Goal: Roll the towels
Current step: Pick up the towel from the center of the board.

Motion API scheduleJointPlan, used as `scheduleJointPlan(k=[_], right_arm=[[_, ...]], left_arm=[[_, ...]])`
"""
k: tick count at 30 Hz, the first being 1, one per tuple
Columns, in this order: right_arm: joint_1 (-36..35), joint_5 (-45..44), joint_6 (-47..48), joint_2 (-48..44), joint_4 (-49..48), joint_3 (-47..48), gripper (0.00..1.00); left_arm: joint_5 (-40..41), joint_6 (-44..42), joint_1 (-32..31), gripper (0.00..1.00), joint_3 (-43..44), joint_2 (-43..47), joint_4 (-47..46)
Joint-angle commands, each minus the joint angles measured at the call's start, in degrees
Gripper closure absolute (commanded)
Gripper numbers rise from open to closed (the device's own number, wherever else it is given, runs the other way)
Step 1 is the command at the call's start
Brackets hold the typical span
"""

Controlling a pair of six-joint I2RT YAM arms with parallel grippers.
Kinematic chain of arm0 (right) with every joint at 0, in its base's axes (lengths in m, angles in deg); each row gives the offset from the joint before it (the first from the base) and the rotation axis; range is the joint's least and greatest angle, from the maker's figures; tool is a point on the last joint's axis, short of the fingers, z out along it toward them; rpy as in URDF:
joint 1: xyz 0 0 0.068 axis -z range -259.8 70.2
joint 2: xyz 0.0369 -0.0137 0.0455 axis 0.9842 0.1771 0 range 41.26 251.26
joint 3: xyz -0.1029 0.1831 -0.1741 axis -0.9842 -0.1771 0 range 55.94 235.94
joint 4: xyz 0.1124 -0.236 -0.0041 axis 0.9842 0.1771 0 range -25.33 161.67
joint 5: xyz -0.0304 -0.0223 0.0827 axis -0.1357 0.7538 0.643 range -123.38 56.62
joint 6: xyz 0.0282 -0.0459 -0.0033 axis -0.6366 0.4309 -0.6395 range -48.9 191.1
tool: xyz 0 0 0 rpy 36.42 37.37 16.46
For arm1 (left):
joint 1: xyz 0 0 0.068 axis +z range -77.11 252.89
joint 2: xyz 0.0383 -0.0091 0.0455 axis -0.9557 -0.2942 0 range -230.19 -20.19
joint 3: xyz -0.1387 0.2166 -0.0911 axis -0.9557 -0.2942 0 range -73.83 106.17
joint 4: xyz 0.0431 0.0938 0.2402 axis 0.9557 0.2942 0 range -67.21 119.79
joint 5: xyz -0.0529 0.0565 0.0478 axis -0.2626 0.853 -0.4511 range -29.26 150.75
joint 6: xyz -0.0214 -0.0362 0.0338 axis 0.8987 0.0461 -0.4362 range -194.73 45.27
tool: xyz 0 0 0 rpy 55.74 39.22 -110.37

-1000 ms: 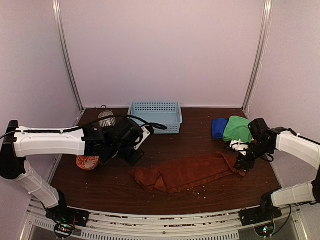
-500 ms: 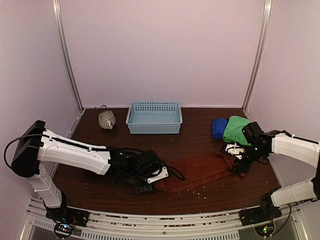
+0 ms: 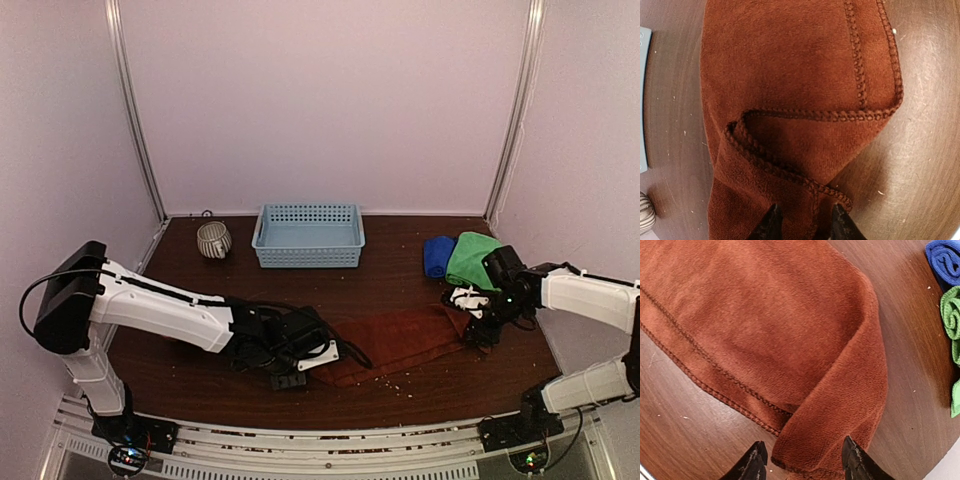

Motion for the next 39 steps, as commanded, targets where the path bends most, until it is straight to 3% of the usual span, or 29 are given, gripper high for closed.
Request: scheduleJointPlan(k=[1, 9, 11, 14, 15, 19, 22, 26, 31, 35, 39], right_arm=[[-0.4, -4.0, -0.9, 0.7, -2.5, -1.3, 0.48], [-0.4, -8.3, -4.2, 3.1, -4.3, -1.8, 0.44], [-0.4, -9.2, -4.5, 3.6, -4.3, -1.8, 0.35], [-0.4, -10.7, -5.0, 5.0, -5.0, -2.0, 0.35], [-0.4, -11.4, -5.7, 5.3, -5.9, -2.0, 0.40], [0.1, -10.1, -7.7, 4.5, -4.9, 0.9, 0.87], [2.0, -2.5, -6.1, 1.5, 1.6, 5.2, 1.00], [5.0, 4.2, -1.8, -2.7, 9.1, 9.8, 1.00], [11.4, 11.7, 4.1, -1.1, 17.5, 14.0, 0.99], [20.5, 12.2, -1.4, 7.8, 16.2, 18.2, 0.79], [31.8, 18.5, -5.1, 22.4, 19.3, 24.5, 0.70]], left_arm=[[0.8, -1.0, 0.2, 0.70, 0.9, -0.3, -1.9], [1.2, -0.7, 0.3, 1.00, 1.3, -0.3, -2.8], [2.3, -0.2, 0.2, 1.00, 1.0, 1.0, -3.2], [5.0, 0.9, 0.4, 1.00, 0.3, 4.1, -4.4], [5.5, 1.4, 0.7, 1.00, 0.2, 4.9, -4.5], [7.3, 3.6, 2.1, 1.00, -0.2, 7.9, -3.9], [9.3, 5.7, 3.0, 1.00, -1.6, 11.9, -3.6], [10.8, 9.2, 4.1, 1.00, -4.5, 18.9, -3.4], [11.8, 12.5, 5.4, 1.00, -7.5, 26.8, -3.3], [14.3, 14.8, 8.2, 1.00, -8.7, 29.7, -3.2], [16.8, 17.3, 10.4, 1.00, -9.6, 30.4, -3.1]])
